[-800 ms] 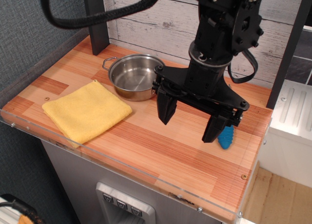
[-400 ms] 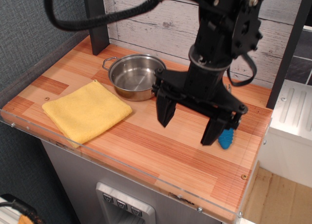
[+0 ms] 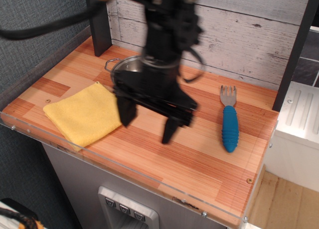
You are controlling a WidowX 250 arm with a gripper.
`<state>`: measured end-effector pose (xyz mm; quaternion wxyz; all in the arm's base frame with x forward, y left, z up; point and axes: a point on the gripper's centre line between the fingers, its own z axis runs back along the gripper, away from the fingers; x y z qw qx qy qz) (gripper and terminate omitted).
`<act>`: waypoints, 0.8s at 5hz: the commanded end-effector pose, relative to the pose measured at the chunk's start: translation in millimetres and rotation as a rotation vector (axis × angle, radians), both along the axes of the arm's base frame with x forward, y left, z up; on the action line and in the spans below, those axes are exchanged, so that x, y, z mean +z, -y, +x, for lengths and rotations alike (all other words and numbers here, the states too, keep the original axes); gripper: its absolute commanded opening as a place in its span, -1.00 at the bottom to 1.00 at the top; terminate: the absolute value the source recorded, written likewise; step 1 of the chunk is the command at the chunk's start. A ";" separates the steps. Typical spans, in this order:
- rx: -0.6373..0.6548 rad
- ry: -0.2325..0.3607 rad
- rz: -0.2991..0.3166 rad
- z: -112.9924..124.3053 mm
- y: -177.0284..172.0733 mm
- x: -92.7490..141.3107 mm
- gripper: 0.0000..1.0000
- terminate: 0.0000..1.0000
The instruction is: Moved yellow cloth to bottom right of table
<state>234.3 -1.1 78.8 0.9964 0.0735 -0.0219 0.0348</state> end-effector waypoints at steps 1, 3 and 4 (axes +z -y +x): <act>0.005 0.041 0.028 1.1 -85.6 -0.8 1.00 -1.00; 0.030 0.087 0.076 9.8 -131.7 -17.3 1.00 -1.00; 0.035 0.115 0.066 14.3 -147.6 -25.7 -1.00 -1.00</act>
